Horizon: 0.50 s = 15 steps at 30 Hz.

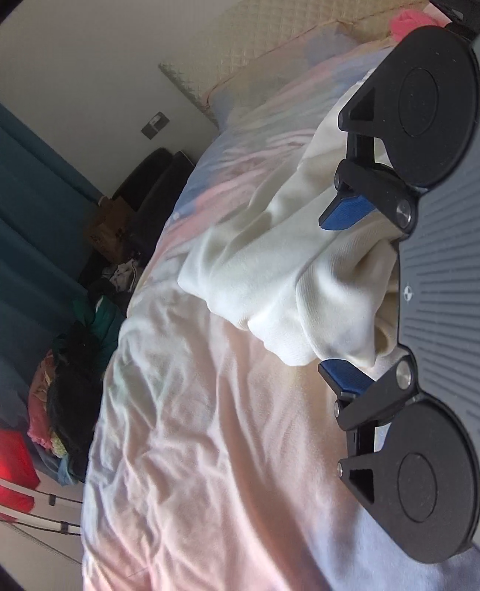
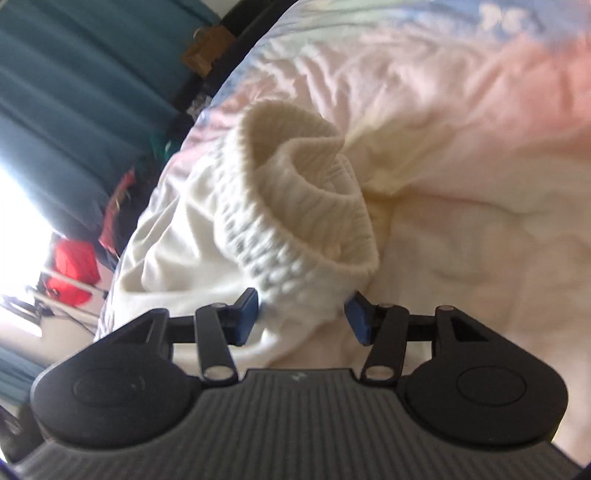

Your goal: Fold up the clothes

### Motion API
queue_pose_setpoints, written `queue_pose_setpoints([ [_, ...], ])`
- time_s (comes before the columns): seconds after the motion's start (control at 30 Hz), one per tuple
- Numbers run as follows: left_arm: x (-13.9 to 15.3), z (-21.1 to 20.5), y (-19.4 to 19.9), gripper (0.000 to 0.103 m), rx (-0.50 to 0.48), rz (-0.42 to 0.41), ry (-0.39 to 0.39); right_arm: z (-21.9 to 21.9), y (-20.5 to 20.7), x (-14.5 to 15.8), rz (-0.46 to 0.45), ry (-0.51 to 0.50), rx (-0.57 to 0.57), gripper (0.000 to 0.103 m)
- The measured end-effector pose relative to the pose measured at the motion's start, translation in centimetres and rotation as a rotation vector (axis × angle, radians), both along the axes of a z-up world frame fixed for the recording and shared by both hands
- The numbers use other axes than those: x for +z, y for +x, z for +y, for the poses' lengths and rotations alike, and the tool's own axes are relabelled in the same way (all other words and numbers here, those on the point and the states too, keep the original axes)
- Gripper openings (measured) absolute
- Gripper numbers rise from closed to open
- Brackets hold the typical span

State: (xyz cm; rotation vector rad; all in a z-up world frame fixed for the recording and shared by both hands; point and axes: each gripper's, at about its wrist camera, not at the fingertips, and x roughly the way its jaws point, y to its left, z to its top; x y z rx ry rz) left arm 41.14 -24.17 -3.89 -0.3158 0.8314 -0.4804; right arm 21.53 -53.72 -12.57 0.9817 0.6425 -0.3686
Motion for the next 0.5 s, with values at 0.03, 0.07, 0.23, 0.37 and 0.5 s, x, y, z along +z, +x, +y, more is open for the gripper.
queue_pose_setpoints([
  [0.03, 1.4, 0.1, -1.0, 0.082, -0.006, -0.024, 0.02, 0.3, -0.7, 1.0, 0.002, 0.002, 0.008, 0.054],
  [0.07, 2.9, 0.3, -2.1, 0.088, -0.012, -0.052, 0.04, 0.7, -1.6, 2.3, -0.01, 0.003, 0.014, 0.054],
  [0.23, 11.2, 1.1, -10.5, 0.091, -0.087, -0.252, 0.136, 2.9, -5.8, 9.4, -0.137, -0.133, 0.07, 0.054],
  [0.37, 16.7, 2.1, -18.5, 0.103, -0.115, -0.441, 0.206, 5.3, -9.6, 15.4, -0.252, -0.296, 0.126, 0.055],
  [0.5, 20.4, 3.6, -26.0, 0.103, -0.122, -0.559, 0.23, 7.5, -14.4, 19.8, -0.332, -0.445, 0.17, 0.074],
])
